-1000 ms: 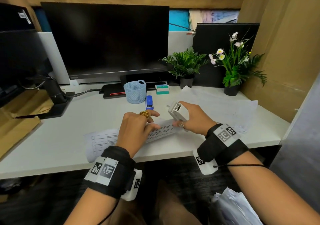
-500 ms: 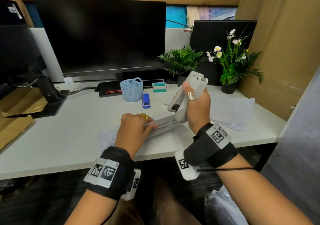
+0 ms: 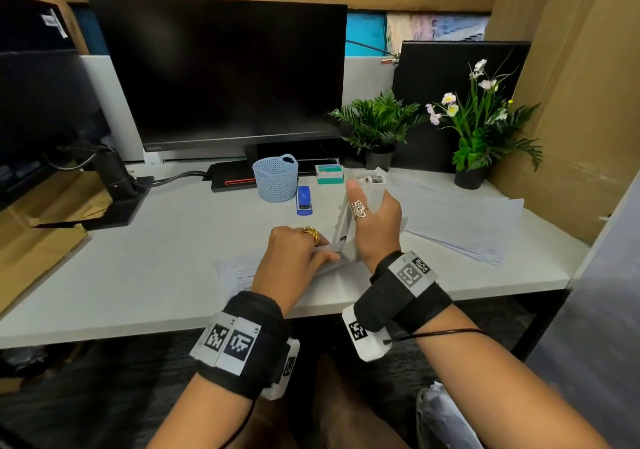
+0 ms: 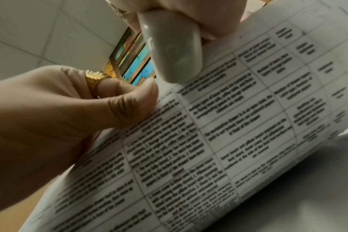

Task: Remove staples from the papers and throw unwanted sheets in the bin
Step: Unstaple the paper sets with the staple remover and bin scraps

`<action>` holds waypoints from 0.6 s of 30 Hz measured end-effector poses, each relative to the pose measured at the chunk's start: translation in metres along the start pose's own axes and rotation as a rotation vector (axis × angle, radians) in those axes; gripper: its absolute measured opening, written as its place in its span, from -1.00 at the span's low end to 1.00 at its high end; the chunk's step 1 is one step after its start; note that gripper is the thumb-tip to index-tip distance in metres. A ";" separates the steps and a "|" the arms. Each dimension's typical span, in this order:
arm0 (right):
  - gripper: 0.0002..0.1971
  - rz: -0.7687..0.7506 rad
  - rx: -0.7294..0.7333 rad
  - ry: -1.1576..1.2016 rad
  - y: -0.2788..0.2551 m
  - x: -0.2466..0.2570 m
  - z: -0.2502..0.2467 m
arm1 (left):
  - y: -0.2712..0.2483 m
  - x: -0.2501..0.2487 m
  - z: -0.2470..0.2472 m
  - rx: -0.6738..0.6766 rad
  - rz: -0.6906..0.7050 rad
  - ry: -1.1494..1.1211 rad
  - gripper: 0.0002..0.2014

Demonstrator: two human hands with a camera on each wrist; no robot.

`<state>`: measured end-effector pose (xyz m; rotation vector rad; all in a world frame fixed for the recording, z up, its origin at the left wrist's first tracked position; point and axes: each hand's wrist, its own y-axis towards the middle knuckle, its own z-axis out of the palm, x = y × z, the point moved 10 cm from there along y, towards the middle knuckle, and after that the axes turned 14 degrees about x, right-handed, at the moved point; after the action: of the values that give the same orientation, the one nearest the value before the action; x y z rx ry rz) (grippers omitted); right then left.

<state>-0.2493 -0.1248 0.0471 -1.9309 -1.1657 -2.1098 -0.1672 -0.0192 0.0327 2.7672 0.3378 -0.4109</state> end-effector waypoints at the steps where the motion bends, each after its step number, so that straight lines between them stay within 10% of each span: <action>1: -0.56 0.004 -0.003 0.007 0.000 -0.002 0.000 | 0.000 0.000 0.001 0.006 -0.002 -0.005 -0.63; 11: -0.82 0.056 0.031 0.017 0.006 -0.005 -0.012 | -0.018 0.015 -0.004 0.070 -0.093 0.226 -0.55; 18: -0.54 0.061 0.037 0.025 0.001 -0.006 0.000 | -0.009 0.002 0.002 0.137 -0.104 0.326 -0.60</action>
<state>-0.2476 -0.1280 0.0424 -1.8940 -1.1184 -2.0603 -0.1681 -0.0112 0.0279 2.9593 0.5506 -0.0026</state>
